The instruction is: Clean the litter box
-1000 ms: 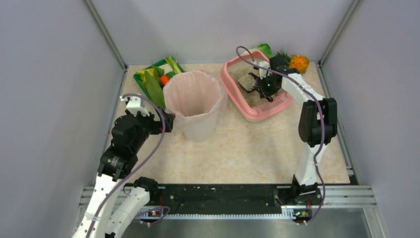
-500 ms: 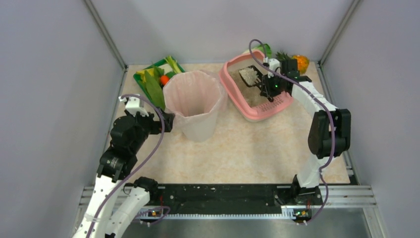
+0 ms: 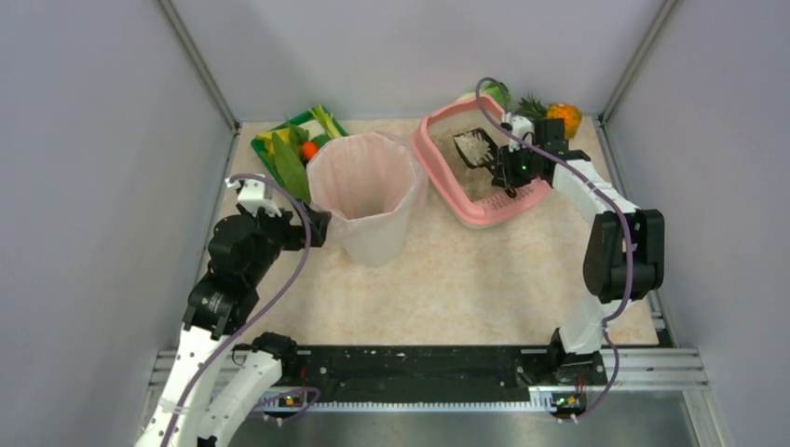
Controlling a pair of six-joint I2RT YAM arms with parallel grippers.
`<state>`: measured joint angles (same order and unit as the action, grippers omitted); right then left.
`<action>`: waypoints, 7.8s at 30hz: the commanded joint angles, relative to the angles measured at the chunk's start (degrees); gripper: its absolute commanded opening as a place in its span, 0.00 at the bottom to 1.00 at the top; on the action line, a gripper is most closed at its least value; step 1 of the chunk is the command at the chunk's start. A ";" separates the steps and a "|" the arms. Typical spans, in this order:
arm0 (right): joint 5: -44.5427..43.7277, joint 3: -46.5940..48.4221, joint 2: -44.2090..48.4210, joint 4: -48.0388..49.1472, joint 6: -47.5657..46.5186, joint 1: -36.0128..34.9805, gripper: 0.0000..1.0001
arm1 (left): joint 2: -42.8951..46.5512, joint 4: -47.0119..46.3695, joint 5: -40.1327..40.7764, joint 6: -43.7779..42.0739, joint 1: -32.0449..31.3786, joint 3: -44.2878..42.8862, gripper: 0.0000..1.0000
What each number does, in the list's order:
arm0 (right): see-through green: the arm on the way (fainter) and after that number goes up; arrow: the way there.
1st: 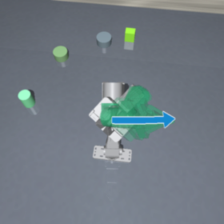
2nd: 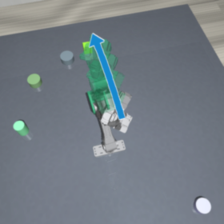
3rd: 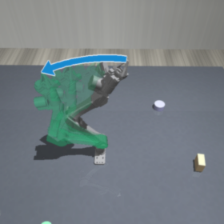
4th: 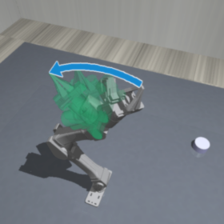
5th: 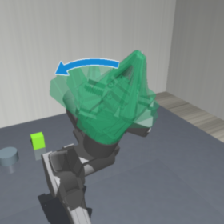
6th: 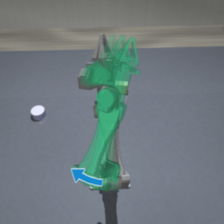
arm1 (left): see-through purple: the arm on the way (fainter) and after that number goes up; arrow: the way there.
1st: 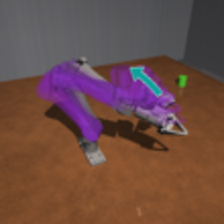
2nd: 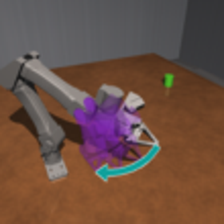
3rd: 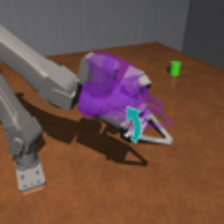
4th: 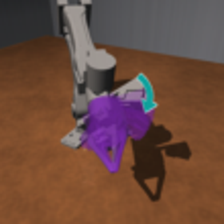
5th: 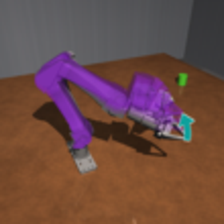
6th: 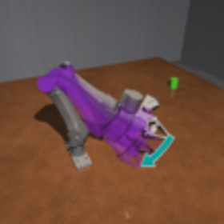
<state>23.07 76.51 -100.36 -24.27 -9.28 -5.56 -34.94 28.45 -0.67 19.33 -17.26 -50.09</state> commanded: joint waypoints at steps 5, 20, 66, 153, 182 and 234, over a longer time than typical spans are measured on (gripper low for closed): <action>5.14 0.93 3.92 0.51 3.26 0.88 0.00 | -0.66 -2.28 -1.04 -1.31 -0.06 -3.34 0.98; 5.70 -7.93 7.79 14.80 16.56 2.71 0.00 | -0.48 -2.24 0.15 -3.01 -0.06 -4.22 0.98; -32.53 1.82 9.63 -5.38 -6.30 -10.58 0.00 | -1.95 -5.18 -0.24 -2.72 -0.05 -4.26 0.98; -19.56 18.78 16.25 -21.24 -3.98 -8.64 0.00 | 4.87 -5.55 0.13 -2.28 -0.01 0.53 0.98; -49.52 45.24 2.33 -36.71 -22.11 -49.98 0.00 | 6.42 1.52 13.24 2.25 -0.06 1.60 0.98; -66.59 -8.43 16.69 58.85 -106.24 -60.15 0.00 | 11.03 1.07 20.01 5.05 -0.06 4.77 0.99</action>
<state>-43.86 69.43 -83.83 14.68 -110.21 -66.96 -23.79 32.56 20.16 24.10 -17.26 -45.30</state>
